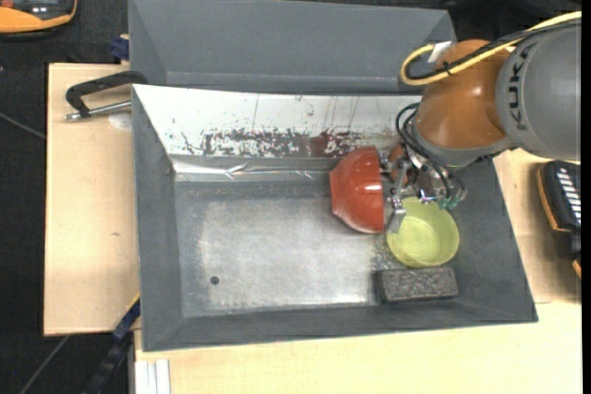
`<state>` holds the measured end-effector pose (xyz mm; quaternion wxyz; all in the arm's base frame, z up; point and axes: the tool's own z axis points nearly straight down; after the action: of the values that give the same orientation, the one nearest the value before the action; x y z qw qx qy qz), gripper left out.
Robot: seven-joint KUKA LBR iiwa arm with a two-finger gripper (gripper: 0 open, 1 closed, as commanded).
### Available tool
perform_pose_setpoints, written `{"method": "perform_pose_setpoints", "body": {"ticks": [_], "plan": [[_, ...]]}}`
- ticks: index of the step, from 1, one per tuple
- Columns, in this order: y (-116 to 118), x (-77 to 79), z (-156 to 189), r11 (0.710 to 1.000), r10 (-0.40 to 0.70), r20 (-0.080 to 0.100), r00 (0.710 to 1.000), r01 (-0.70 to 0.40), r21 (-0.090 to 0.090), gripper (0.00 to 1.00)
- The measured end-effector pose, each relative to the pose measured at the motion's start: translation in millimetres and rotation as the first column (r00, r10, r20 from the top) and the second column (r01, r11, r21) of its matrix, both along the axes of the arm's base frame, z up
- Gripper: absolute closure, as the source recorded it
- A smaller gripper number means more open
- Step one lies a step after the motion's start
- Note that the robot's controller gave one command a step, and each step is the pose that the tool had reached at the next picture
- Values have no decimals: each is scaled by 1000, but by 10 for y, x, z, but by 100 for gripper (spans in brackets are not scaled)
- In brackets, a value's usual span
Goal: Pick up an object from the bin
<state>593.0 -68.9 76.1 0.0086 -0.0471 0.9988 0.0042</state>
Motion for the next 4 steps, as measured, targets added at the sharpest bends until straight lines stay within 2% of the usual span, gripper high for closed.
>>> {"method": "perform_pose_setpoints", "body": {"ticks": [1, 2, 3, 4], "plan": [[-206, -189, 542, 998, 57, 11, 998, -57, -1, 0], [-67, -83, 321, 980, 201, 14, 979, -201, -3, 0], [9, -123, -38, 998, 65, 16, 998, -65, 4, 0], [25, -119, -38, 998, 66, 18, 998, -66, 6, 100]]}}
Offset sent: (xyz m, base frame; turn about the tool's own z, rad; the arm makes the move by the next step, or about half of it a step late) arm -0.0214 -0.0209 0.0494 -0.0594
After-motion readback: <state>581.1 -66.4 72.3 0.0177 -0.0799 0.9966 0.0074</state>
